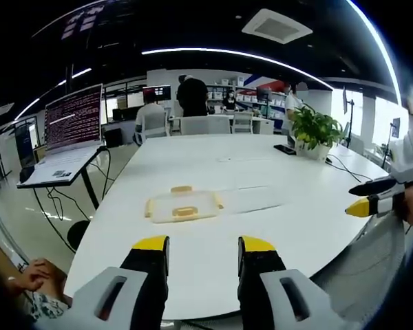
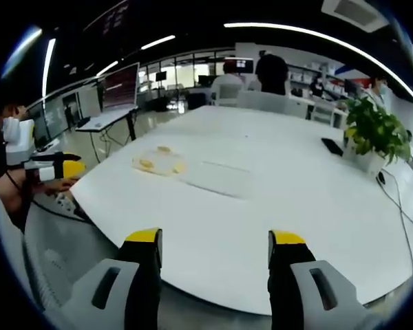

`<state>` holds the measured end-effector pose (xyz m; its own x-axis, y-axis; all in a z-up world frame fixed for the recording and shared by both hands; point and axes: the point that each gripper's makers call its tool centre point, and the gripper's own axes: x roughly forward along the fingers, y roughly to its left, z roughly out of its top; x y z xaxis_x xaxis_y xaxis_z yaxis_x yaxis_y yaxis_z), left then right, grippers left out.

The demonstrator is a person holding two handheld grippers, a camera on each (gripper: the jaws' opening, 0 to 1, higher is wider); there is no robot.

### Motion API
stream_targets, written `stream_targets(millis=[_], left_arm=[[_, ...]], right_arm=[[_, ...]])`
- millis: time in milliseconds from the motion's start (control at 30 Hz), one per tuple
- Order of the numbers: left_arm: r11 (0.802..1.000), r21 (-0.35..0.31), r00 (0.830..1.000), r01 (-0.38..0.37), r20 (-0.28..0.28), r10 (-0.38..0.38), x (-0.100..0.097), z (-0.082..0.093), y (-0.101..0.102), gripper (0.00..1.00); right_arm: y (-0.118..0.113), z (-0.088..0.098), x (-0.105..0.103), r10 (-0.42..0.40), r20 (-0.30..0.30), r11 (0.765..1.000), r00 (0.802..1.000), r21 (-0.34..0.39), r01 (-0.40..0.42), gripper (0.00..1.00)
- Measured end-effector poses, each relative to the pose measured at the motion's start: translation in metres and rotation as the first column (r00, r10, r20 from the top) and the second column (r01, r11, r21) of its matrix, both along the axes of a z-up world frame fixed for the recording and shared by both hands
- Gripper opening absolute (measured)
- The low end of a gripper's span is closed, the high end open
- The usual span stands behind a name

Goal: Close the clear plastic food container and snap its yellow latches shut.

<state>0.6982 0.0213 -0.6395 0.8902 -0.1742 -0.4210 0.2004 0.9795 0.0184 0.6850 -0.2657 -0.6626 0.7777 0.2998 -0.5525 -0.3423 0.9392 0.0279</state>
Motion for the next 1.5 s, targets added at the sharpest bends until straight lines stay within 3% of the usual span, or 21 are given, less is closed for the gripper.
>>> stream_targets(millis=[267, 433, 1500], left_arm=[[1.0, -0.01, 1.0, -0.001, -0.011, 0.001, 0.0, 0.0, 0.0, 0.33], [0.999, -0.054, 1.0, -0.01, -0.016, 0.009, 0.0, -0.001, 0.003, 0.33], [0.992, -0.12, 0.999, -0.024, -0.043, 0.019, 0.015, -0.005, 0.009, 0.34]], right_arm=[[-0.001, -0.006, 0.003, -0.004, -0.04, 1.0, 0.999, -0.001, 0.004, 0.6], [0.0, -0.007, 0.003, 0.0, -0.049, 1.0, 0.999, -0.002, 0.0, 0.6], [0.013, -0.004, 0.023, 0.034, -0.029, 0.999, 0.999, 0.022, -0.033, 0.6]])
